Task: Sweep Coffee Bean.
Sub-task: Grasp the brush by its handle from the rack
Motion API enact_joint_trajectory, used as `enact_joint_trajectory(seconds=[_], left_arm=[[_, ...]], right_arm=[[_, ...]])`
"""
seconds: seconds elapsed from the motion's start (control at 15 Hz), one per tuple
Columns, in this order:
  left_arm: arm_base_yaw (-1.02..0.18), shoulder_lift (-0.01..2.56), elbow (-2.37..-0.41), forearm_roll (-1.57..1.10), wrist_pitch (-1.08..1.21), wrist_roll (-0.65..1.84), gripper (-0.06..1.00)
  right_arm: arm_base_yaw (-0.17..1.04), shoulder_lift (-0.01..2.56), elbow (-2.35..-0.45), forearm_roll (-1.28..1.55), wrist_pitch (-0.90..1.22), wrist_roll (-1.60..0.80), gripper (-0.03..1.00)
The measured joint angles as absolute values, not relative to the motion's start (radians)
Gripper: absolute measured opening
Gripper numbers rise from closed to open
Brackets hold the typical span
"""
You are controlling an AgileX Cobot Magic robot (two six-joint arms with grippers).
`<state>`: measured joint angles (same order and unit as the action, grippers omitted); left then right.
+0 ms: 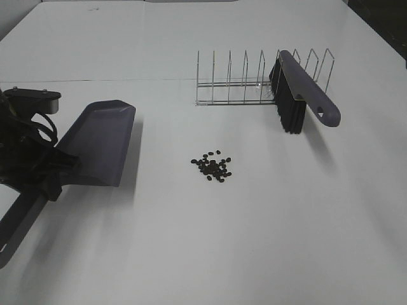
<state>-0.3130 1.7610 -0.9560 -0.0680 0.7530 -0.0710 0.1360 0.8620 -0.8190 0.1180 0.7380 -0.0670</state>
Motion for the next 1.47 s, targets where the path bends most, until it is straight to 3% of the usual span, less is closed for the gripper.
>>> enact_joint_trajectory(seconds=[0.2, 0.33, 0.8, 1.13, 1.47], left_arm=[[-0.313, 1.761, -0.956, -0.088, 0.757, -0.071, 0.33], [-0.313, 1.761, -0.956, -0.093, 0.784, -0.071, 0.33], [-0.313, 1.761, -0.956, -0.093, 0.801, -0.069, 0.33], [-0.313, 1.761, -0.956, -0.094, 0.816, -0.069, 0.33], [-0.313, 1.761, -0.956, -0.094, 0.830, -0.069, 0.33]], right_arm=[[0.136, 1.230, -1.098, 0.123, 0.858, -0.067, 0.73], [0.136, 1.585, -1.397, 0.123, 1.010, -0.067, 0.73], [0.136, 2.216, -1.950, 0.119, 1.135, -0.068, 0.73], [0.136, 2.447, -2.160, 0.112, 1.212, -0.068, 0.73], [0.136, 2.475, -2.206, 0.036, 1.208, -0.068, 0.73]])
